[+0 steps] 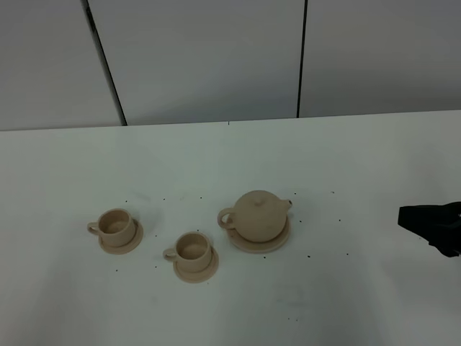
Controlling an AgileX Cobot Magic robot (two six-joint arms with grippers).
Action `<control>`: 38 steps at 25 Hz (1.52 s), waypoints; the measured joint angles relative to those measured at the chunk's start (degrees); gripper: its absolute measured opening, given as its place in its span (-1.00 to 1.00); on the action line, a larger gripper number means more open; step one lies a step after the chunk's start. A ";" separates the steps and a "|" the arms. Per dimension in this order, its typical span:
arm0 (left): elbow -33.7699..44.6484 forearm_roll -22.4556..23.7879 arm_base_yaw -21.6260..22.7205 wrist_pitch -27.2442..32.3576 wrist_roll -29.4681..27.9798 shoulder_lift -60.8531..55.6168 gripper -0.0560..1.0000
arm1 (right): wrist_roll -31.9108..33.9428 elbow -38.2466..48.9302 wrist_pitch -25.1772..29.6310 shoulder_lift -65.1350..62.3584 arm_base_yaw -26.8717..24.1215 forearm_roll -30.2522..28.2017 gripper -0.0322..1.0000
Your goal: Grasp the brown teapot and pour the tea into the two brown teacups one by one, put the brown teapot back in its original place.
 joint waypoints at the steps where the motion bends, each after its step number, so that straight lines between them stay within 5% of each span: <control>1: 0.06 0.05 0.00 -0.23 -0.24 0.00 -0.36 | -0.70 0.00 -0.07 0.38 0.00 0.66 -0.40; 18: 1.11 0.36 0.00 -1.72 -2.03 -0.89 -0.36 | -6.24 0.00 -2.17 4.96 0.33 3.53 -0.40; 38: 1.11 0.45 0.00 -1.84 -1.97 -14.32 -0.36 | -14.05 -1.38 -11.34 9.05 16.55 11.01 -0.40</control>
